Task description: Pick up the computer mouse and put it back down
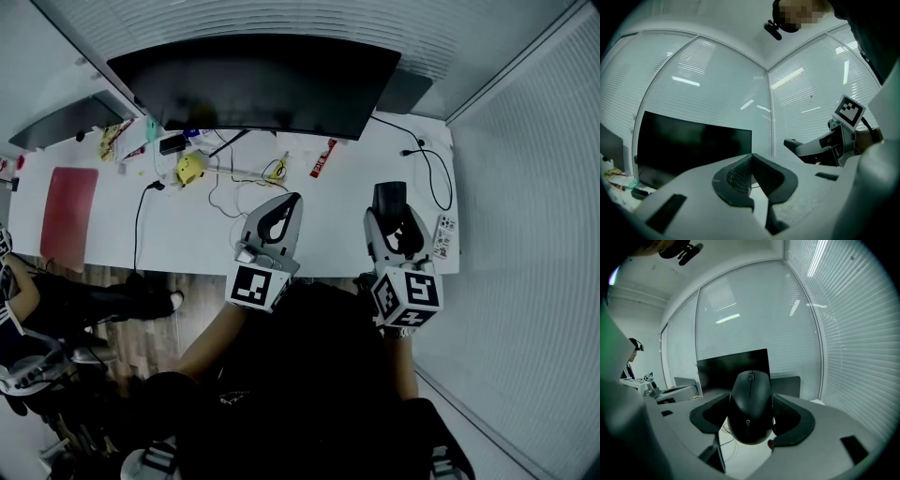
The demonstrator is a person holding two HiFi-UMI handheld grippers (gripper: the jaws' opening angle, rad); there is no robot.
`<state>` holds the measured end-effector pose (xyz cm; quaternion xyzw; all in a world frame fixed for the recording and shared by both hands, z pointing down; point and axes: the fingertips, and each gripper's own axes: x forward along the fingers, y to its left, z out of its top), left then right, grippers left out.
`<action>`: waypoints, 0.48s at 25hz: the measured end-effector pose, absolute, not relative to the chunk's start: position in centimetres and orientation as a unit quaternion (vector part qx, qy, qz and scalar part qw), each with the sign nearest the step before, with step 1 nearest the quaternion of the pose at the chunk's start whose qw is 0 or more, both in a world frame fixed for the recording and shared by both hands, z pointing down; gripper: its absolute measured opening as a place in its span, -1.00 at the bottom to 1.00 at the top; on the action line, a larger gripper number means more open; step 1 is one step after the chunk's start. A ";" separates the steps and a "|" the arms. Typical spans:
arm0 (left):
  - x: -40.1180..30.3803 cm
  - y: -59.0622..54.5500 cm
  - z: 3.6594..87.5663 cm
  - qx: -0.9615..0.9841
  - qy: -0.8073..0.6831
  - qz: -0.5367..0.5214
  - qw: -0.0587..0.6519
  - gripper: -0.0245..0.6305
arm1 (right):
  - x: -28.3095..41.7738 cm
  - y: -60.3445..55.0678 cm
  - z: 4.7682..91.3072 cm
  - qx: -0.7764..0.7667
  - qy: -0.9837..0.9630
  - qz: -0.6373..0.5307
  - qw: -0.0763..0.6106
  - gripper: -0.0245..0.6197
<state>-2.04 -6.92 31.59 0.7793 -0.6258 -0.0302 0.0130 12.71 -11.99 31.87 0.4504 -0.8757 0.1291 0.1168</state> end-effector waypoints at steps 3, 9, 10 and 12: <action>-2.4 -6.6 31.4 0.775 -0.631 -0.032 0.011 -0.91 | 12.5 -11.7 30.4 0.446 -0.882 0.113 0.100 -0.04; -2.3 -6.4 31.5 0.774 -0.633 -0.024 0.006 -0.91 | 12.5 -11.2 28.8 0.439 -0.889 0.100 0.080 -0.04; -2.3 -6.3 31.4 0.773 -0.633 -0.024 0.006 -0.91 | 12.5 -11.1 28.6 0.438 -0.890 0.099 0.077 -0.04; -2.4 -6.2 31.0 0.771 -0.636 -0.030 0.006 -0.91 | 12.3 -11.0 28.3 0.437 -0.891 0.098 0.073 -0.04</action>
